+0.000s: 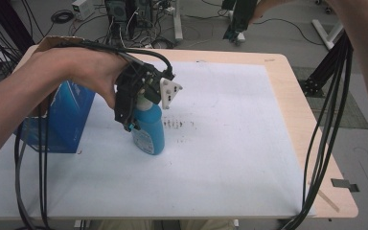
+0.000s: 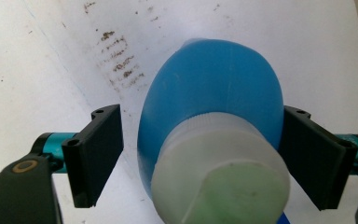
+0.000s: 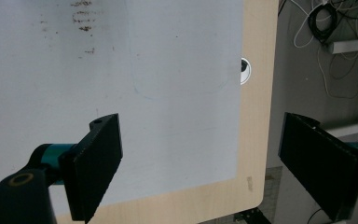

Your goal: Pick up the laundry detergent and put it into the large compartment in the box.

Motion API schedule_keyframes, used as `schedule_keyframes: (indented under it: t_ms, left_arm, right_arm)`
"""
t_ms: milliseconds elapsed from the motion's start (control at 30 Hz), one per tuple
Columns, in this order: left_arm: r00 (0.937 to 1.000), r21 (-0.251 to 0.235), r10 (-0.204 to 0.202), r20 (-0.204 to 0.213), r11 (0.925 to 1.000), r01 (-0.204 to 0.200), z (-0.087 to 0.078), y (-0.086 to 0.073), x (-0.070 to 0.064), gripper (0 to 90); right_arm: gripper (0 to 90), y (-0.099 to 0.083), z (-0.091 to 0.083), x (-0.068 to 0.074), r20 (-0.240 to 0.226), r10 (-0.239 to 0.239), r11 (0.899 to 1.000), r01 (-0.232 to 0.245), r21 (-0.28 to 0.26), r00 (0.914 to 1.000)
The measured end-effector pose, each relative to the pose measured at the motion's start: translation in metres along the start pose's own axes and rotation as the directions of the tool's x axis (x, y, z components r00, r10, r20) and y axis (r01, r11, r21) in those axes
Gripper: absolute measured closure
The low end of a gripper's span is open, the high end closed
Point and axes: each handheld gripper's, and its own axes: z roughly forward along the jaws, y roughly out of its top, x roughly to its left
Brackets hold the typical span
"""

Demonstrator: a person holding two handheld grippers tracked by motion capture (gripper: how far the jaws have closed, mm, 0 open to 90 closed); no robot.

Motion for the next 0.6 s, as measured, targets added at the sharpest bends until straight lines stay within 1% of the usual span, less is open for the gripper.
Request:
schedule_keyframes:
  t_ms: [100, 133, 167, 233, 433, 467, 567, 600]
  left_arm:
    - [1.0, -0.01, -0.002, 0.002, 1.0, 0.002, -0.0009, 0.0002, -0.0007, 19.7]
    - [1.0, -0.015, -0.001, 0.001, 0.9999, 0.001, -0.0009, 0.0003, -0.0009, 20.3]
    - [1.0, -0.012, 0.003, 0.0, 0.9999, -0.003, -0.0012, 0.0006, -0.0008, 20.3]
    - [1.0, -0.015, -0.001, 0.002, 0.9999, 0.001, -0.0008, 0.0008, -0.0014, 21.2]
    - [1.0, -0.006, 0.001, 0.002, 1.0, -0.001, -0.0009, 0.0004, -0.0019, 23.0]
    - [1.0, -0.002, 0.006, 0.003, 1.0, -0.006, -0.0012, 0.0002, -0.0015, 23.0]
    - [1.0, -0.003, 0.002, 0.003, 1.0, -0.002, -0.0017, -0.0004, -0.0023, 24.5]
    - [1.0, 0.003, 0.009, 0.0, 1.0, -0.009, -0.0024, -0.0003, -0.0019, 24.5]
  right_arm:
    - [12.8, -0.0005, -0.0002, 0.0, -0.001, -0.003, 1.0, 0.003, 0.001, 1.0]
    - [12.8, -0.0008, -0.0003, 0.0004, 0.001, 0.004, 1.0, -0.004, 0.001, 1.0]
    - [12.8, -0.001, -0.0001, 0.0003, 0.001, 0.004, 1.0, -0.004, 0.002, 1.0]
    - [12.8, -0.0013, 0.0003, 0.0001, 0.002, 0.0, 1.0, 0.0, 0.005, 1.0]
    - [12.8, -0.0007, 0.0024, 0.0014, -0.001, 0.0, 1.0, 0.0, 0.009, 1.0]
    - [12.8, -0.0007, 0.0026, 0.0013, -0.002, -0.004, 1.0, 0.004, 0.009, 1.0]
    - [12.8, -0.0004, 0.0029, 0.0011, -0.002, -0.007, 1.0, 0.007, 0.008, 1.0]
    - [12.8, -0.0005, 0.0029, 0.001, -0.003, -0.008, 1.0, 0.008, 0.007, 1.0]
